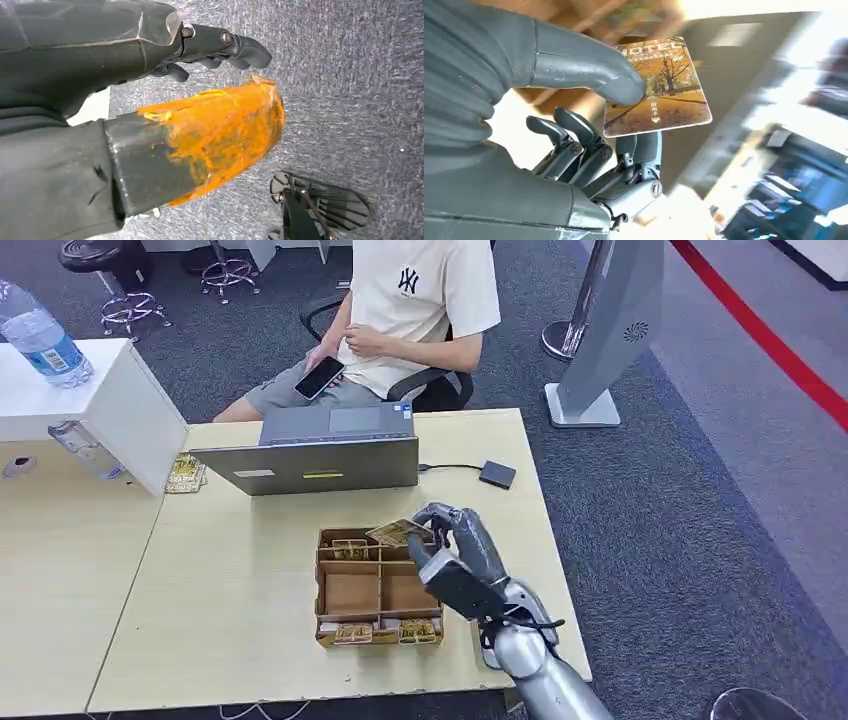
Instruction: Pass the card to the sensor for recognition and then transmit it.
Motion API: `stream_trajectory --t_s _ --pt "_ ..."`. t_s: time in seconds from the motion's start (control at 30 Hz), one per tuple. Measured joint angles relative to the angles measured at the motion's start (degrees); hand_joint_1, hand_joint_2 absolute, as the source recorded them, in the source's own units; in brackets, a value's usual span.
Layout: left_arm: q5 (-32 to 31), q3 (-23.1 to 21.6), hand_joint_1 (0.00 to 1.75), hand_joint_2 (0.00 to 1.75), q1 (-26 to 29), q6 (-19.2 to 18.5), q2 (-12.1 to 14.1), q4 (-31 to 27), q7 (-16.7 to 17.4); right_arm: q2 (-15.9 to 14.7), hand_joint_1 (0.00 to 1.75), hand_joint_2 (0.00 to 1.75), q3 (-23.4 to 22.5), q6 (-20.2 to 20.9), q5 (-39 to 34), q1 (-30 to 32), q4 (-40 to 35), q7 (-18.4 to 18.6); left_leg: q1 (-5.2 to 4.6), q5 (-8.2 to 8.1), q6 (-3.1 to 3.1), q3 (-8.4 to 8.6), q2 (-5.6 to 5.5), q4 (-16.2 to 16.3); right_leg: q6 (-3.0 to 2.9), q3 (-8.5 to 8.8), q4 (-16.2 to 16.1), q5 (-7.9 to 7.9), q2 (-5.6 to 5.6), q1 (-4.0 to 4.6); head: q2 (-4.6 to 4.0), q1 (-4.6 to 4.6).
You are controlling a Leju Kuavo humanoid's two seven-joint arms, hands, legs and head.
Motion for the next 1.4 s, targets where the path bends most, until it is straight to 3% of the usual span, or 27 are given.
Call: stream_trajectory --t_s 0.07,0.23,0.53,0.67,0.77,0.87,0.97,1.03,1.3,1.4 --pt "0.0 0.2 0.0 0.0 0.0 0.0 0.0 0.0 -0.2 0.3 1.75 1.75 -1.8 4.5 -8.5 1.0 -4.8 -0.8 0.0 0.0 0.0 0.0 0.0 0.0 0.0 0.0 0.0 0.0 0.0 0.0 0.0 0.0" --pt "0.2 0.5 0.0 0.0 0.0 0.0 -0.1 0.0 -0.2 0.5 1.75 1.75 -4.3 10.5 -17.2 2.2 -10.9 -1.0 0.0 0.0 0.01 0.0 0.01 0.0 0.01 0.01 0.0 0.01 0.0 -0.01 0.0 0.0" --pt "0.2 0.8 0.0 0.0 -0.1 0.0 -0.2 0.0 -0.7 0.8 1.75 1.75 -5.6 12.8 -19.5 2.8 -12.8 -1.4 0.0 0.0 0.0 0.01 0.02 0.0 0.0 0.0 0.0 0.01 0.01 0.0 0.0 0.0" --pt "-0.1 0.8 0.0 0.0 -0.1 0.0 -0.2 0.0 -0.7 0.8 1.75 1.75 -5.6 12.2 -17.0 2.7 -12.8 -1.6 0.0 0.0 0.0 -0.01 0.01 0.0 0.0 0.01 0.0 0.01 0.01 0.0 0.0 0.0" --pt "-0.5 0.8 0.0 0.0 -0.1 -0.2 -0.2 0.0 -0.7 0.8 1.75 1.75 -5.3 10.0 -12.6 1.6 -12.8 -1.8 0.0 0.0 0.0 -0.01 0.02 0.0 0.0 0.01 0.0 0.01 0.01 0.0 0.0 0.0" --pt "-1.3 0.8 0.0 0.0 -0.2 -0.2 -0.2 0.0 -0.7 1.0 1.75 1.75 -4.3 5.0 -4.1 -0.4 -12.4 -1.7 0.0 0.01 0.0 -0.01 0.02 0.0 -0.01 0.01 0.0 0.02 0.01 0.0 0.0 0.0" --pt "-2.8 0.8 0.0 0.0 -0.3 -0.5 -0.2 0.0 -0.5 1.0 1.75 1.75 -1.8 -4.9 13.5 -4.1 -10.6 0.6 0.0 0.03 0.01 0.0 0.03 0.0 -0.02 0.01 0.0 0.03 0.01 0.0 0.0 0.0" --pt "-3.6 0.7 0.0 0.0 -0.4 -0.8 -0.2 0.0 -0.2 1.1 1.75 1.75 0.0 -9.0 21.7 -7.3 -8.3 2.7 0.0 0.05 -0.01 0.02 0.04 0.0 -0.05 0.02 0.0 0.06 0.03 0.0 0.0 0.0" --pt "-6.5 -0.4 0.0 0.0 -0.6 -1.9 -0.1 0.0 0.9 3.4 1.75 1.75 5.2 -19.4 42.3 -19.4 6.3 9.9 0.02 0.07 -0.04 0.01 0.02 0.0 -0.06 0.01 0.1 0.05 0.02 0.01 0.0 0.0" --pt "-6.9 -0.9 0.0 0.0 -0.6 -2.2 -0.1 0.0 1.1 4.5 1.75 1.75 6.2 -21.5 48.1 -22.5 11.5 11.8 0.02 0.07 -0.04 0.02 0.03 0.0 -0.06 0.01 0.1 0.05 0.04 0.01 0.0 0.0"
